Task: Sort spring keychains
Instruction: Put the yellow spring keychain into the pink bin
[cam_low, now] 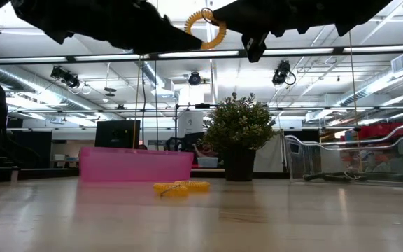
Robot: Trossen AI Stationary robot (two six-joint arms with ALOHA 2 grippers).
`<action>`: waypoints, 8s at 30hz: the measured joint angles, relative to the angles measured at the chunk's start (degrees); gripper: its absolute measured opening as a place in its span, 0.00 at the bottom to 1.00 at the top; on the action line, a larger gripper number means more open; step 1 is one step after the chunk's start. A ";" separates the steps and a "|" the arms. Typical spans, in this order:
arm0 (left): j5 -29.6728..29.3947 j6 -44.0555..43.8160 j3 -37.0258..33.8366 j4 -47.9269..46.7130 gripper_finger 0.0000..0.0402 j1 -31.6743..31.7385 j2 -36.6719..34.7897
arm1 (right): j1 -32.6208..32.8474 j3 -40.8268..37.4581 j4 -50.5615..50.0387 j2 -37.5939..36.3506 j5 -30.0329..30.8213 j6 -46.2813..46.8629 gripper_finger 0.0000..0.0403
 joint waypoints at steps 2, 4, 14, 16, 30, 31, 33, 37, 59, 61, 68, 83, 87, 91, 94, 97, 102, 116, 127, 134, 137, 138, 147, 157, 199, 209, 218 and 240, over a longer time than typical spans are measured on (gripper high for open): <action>0.14 0.07 1.24 0.32 0.51 0.51 1.33 | 0.00 0.00 0.01 0.00 0.00 0.00 0.00; -0.10 0.19 2.11 -0.03 0.46 0.92 2.08 | 0.00 0.00 0.10 0.00 0.00 0.00 0.00; 2.61 -0.74 6.89 -14.17 0.06 1.79 1.91 | 0.00 0.00 -0.04 0.00 0.16 0.17 0.03; 2.08 -0.76 6.89 -14.12 0.06 1.63 1.92 | 0.00 0.00 -0.12 0.00 0.19 0.20 0.06; -0.07 -0.48 6.94 -13.91 0.06 1.17 1.91 | 0.00 0.02 -1.42 0.00 0.20 1.05 0.14; -0.25 -0.48 6.94 -13.93 0.06 1.20 1.91 | 0.00 0.02 -1.77 0.00 0.20 0.86 0.16; -1.08 -0.46 6.91 -13.98 0.06 1.20 1.91 | 0.00 0.02 -2.32 0.00 0.20 0.85 0.20; -2.84 -0.42 6.89 -14.22 0.06 0.92 1.91 | 0.00 0.02 -3.94 0.00 0.20 0.92 0.32; -30.00 -22.30 6.93 -39.37 0.06 0.45 -9.66 | -5.81 0.07 -28.87 -12.31 10.28 6.05 0.58; -31.12 -26.31 6.91 -43.59 0.06 0.77 -10.96 | -5.81 0.07 -29.89 -13.57 12.77 5.90 0.57; -35.56 -38.81 6.12 -57.39 0.06 1.11 -15.27 | -5.53 0.07 -30.26 -16.00 13.18 2.09 0.55; -45.32 -70.27 6.15 -82.48 0.06 3.85 -16.34 | -4.72 0.07 -30.41 -16.02 13.17 0.07 0.55; -45.15 -71.84 6.15 -83.55 0.06 5.61 -14.66 | -4.72 0.07 -30.41 -16.02 13.18 0.11 0.55; -44.96 -72.14 6.15 -84.17 0.06 7.52 -12.55 | -4.72 0.07 -30.39 -16.02 13.18 0.24 0.55; -44.53 -72.77 6.15 -85.38 0.06 8.79 -11.07 | -4.72 0.04 -30.39 -16.00 13.18 0.72 0.55; -44.26 -72.86 6.15 -85.91 0.06 9.73 -9.94 | -4.72 0.04 -30.39 -16.00 13.16 0.76 0.55; -42.94 -72.55 6.15 -86.03 0.14 10.85 -9.55 | -4.72 0.04 -30.37 -16.00 13.16 0.81 0.55; -42.43 -72.52 6.15 -86.05 0.47 11.49 -9.61 | -4.72 0.00 -30.39 -15.98 13.16 0.83 0.55; -42.41 -72.50 6.15 -85.63 0.49 11.49 -9.62 | -4.70 0.00 -30.04 -15.97 13.17 -0.08 0.55; -40.20 -71.83 6.15 -85.56 0.49 11.49 -9.64 | -2.92 -0.02 -26.76 -16.69 16.33 -3.72 0.55; -39.54 -71.82 6.15 -85.57 0.49 11.34 -9.64 | 0.25 -0.51 -24.20 -17.24 22.04 -6.92 0.55; -39.44 -71.82 6.15 -85.60 0.49 11.29 -9.64 | 1.42 -1.45 -22.12 -17.70 23.46 -8.09 0.55; -39.36 -71.82 6.15 -85.58 0.49 11.31 -9.66 | 4.69 -18.02 -7.82 -33.25 23.77 -11.71 0.55; -39.49 -69.92 6.15 -83.00 0.49 11.31 -9.66 | 4.09 -37.96 6.12 -59.75 21.47 -14.38 0.55; -24.98 -51.77 6.17 -61.15 0.49 11.34 -9.66 | 3.67 -50.64 -18.24 -85.92 35.26 -21.27 0.55; -11.37 -43.49 6.19 -49.24 0.49 11.31 -9.66 | 3.65 -50.64 -17.93 -85.92 36.26 -21.21 0.55; -1.43 -44.24 6.19 -47.21 0.49 11.34 -9.65 | 3.65 -50.64 -17.84 -85.92 36.24 -19.47 0.55; 12.16 -40.94 11.00 -36.50 0.49 10.48 4.35 | 3.65 -50.64 -17.81 -85.92 36.20 -19.34 0.55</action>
